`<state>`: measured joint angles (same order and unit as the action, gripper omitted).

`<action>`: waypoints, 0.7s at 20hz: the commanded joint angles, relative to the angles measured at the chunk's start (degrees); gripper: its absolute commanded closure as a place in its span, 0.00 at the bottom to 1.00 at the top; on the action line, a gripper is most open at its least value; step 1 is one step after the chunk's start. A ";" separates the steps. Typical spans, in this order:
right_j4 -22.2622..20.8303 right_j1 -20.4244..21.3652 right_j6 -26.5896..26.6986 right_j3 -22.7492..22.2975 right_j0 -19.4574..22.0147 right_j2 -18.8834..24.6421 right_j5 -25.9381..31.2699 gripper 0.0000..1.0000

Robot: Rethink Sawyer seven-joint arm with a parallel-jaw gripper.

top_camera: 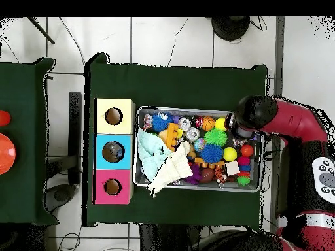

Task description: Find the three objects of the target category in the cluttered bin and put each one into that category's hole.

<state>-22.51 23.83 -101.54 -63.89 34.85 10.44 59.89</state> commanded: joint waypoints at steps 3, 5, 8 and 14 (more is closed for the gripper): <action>-4.59 -5.71 21.56 3.17 2.21 7.46 0.90 0.00; -4.86 -5.73 21.57 3.68 2.28 7.53 1.18 0.00; -4.83 -5.25 20.79 6.06 1.34 6.76 7.26 0.00; -2.99 -4.45 17.30 9.53 -0.32 5.66 20.74 0.00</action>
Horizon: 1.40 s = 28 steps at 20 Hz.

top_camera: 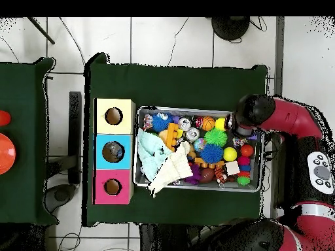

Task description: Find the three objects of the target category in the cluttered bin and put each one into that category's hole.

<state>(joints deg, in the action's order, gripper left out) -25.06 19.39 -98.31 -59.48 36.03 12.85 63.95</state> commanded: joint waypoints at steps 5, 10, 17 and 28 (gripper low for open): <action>-0.84 -0.50 14.65 6.04 -1.35 4.08 19.09 0.00; -0.88 -0.78 14.94 7.00 -1.68 4.73 22.18 0.00; -1.71 0.77 13.46 3.54 -0.61 4.26 12.52 0.00; -4.78 4.65 10.15 -2.68 -0.33 2.65 -13.29 0.00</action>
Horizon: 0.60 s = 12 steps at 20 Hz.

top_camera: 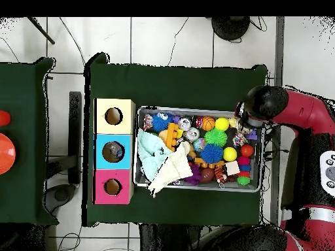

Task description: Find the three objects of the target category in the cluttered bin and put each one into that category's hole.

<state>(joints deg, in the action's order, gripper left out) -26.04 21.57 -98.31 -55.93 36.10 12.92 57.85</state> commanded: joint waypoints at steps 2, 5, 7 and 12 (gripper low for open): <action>-3.87 2.92 10.65 -5.16 -0.91 2.06 -8.02 0.00; -3.19 3.98 10.11 -4.07 -1.52 1.72 -8.91 0.00; -3.54 4.94 9.09 -3.53 -2.37 0.91 -9.22 0.00; -3.62 4.95 8.30 -3.45 -2.77 0.35 -8.52 0.00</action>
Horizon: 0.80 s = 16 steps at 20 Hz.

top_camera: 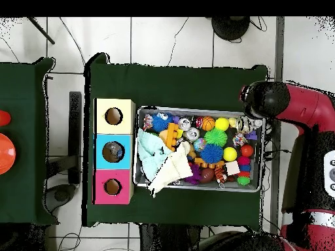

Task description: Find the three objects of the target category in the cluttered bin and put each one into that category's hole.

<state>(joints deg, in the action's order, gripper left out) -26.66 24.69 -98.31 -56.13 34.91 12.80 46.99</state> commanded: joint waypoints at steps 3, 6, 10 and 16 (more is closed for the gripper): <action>-3.01 1.09 10.12 -2.38 -1.36 0.86 4.21 0.00; -3.25 0.19 10.30 -1.63 -1.67 0.07 7.10 0.00; -4.49 -0.67 9.26 -2.63 -1.59 -1.16 5.35 0.00; -3.77 -3.87 11.12 -4.17 1.62 1.24 2.29 0.00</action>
<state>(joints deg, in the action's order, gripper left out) -27.73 25.63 -98.31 -55.92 33.58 12.74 47.17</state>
